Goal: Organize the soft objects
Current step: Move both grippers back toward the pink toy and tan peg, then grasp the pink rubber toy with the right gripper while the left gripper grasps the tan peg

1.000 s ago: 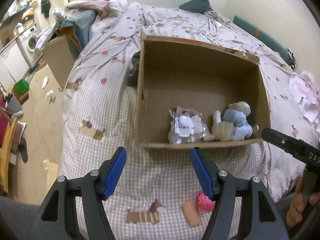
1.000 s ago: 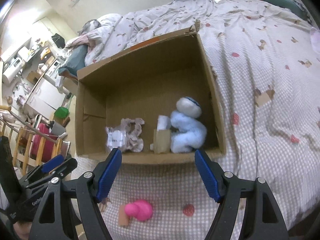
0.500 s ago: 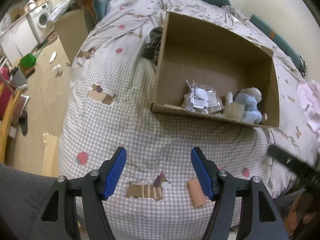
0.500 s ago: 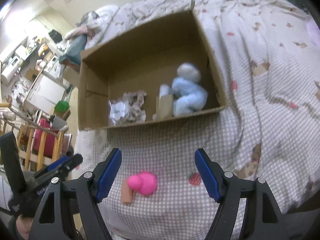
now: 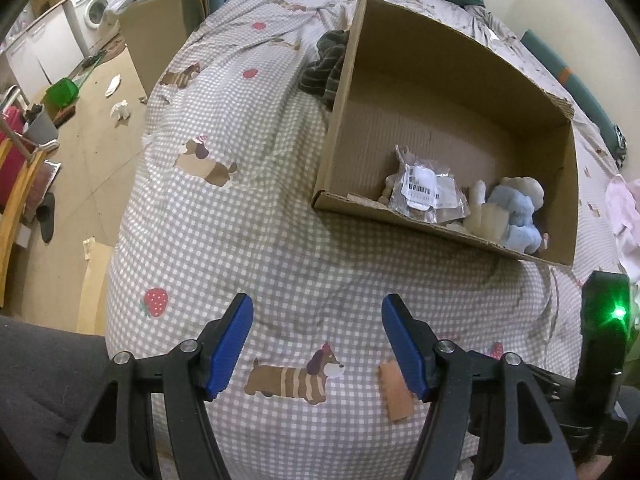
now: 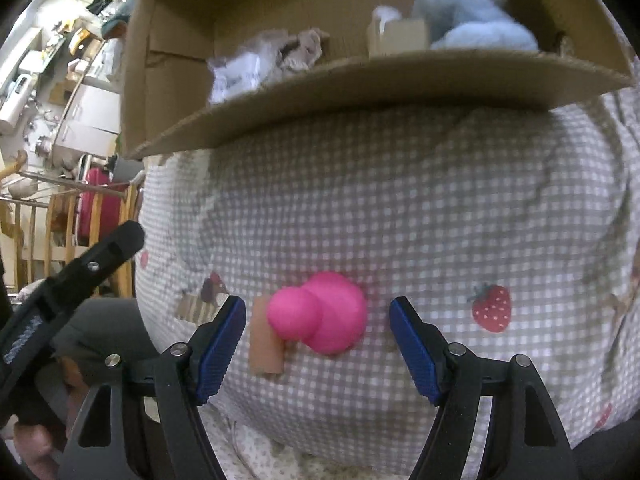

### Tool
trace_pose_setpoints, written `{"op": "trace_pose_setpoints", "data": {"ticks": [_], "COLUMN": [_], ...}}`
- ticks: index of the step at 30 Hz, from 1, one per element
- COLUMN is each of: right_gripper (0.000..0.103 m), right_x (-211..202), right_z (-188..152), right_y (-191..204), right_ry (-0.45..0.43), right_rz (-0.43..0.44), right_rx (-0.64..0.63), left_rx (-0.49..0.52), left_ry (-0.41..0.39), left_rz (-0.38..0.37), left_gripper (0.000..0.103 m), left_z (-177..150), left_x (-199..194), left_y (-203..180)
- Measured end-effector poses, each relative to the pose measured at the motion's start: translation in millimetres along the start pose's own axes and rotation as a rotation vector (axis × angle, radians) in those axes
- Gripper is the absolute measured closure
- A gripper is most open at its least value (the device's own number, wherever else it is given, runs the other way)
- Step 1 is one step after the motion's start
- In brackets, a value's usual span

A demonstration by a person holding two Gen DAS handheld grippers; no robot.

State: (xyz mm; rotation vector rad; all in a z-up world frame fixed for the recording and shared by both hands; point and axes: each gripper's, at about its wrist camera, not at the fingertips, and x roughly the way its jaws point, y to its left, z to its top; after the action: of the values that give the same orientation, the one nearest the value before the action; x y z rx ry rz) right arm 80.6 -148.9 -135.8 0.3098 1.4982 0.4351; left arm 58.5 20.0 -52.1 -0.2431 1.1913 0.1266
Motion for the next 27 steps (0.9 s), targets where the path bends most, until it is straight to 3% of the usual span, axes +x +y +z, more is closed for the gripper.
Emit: {"op": "trace_pose_setpoints", "data": {"ticks": [2, 3, 4, 5, 9, 12, 16, 19, 25, 27], "right_gripper": [0.025, 0.030, 0.042, 0.046, 0.047, 0.047, 0.047, 0.047, 0.047, 0.047], "right_x": [5.2, 6.8, 8.9, 11.0, 4.5, -13.3, -41.5, -57.1, -73.4, -77.0], "right_z": [-0.3, -0.6, -0.4, -1.1, -2.6, -1.6, 2.4, 0.0, -8.2, -7.7], "right_y": [0.1, 0.9, 1.8, 2.5, 9.9, 4.8, -18.7, -34.5, -54.4, -56.3], "right_ry": [0.016, 0.021, 0.033, 0.047, 0.030, -0.039, -0.139, -0.185, -0.221, -0.223], "right_rz": [-0.002, -0.005, -0.005, -0.005, -0.014, -0.032, -0.053, -0.051, -0.043, -0.040], "right_rx": [0.000, -0.004, -0.010, -0.016, -0.042, -0.030, 0.039, 0.091, 0.147, 0.147], "left_rx": [0.003, 0.003, 0.002, 0.002, 0.007, 0.037, 0.130, 0.144, 0.198, 0.215], "left_ry": [0.006, 0.008, 0.012, 0.016, 0.033, 0.066, 0.187, 0.251, 0.287, 0.292], "left_rz": [0.002, 0.002, 0.002, 0.003, -0.006, -0.023, -0.098, -0.147, -0.121, -0.100], "left_gripper": [0.039, 0.039, 0.039, 0.039, 0.039, 0.039, 0.039, 0.043, 0.057, 0.078], "left_z": [0.3, 0.3, 0.6, 0.4, -3.1, -10.5, -27.8, -38.1, -45.7, -46.5], "left_x": [2.0, 3.1, 4.8, 6.1, 10.3, 17.0, 37.5, 50.7, 63.7, 67.4], "left_y": [-1.0, -1.0, -1.0, -1.2, -3.4, -10.9, -36.1, -48.1, -61.3, -62.8]}}
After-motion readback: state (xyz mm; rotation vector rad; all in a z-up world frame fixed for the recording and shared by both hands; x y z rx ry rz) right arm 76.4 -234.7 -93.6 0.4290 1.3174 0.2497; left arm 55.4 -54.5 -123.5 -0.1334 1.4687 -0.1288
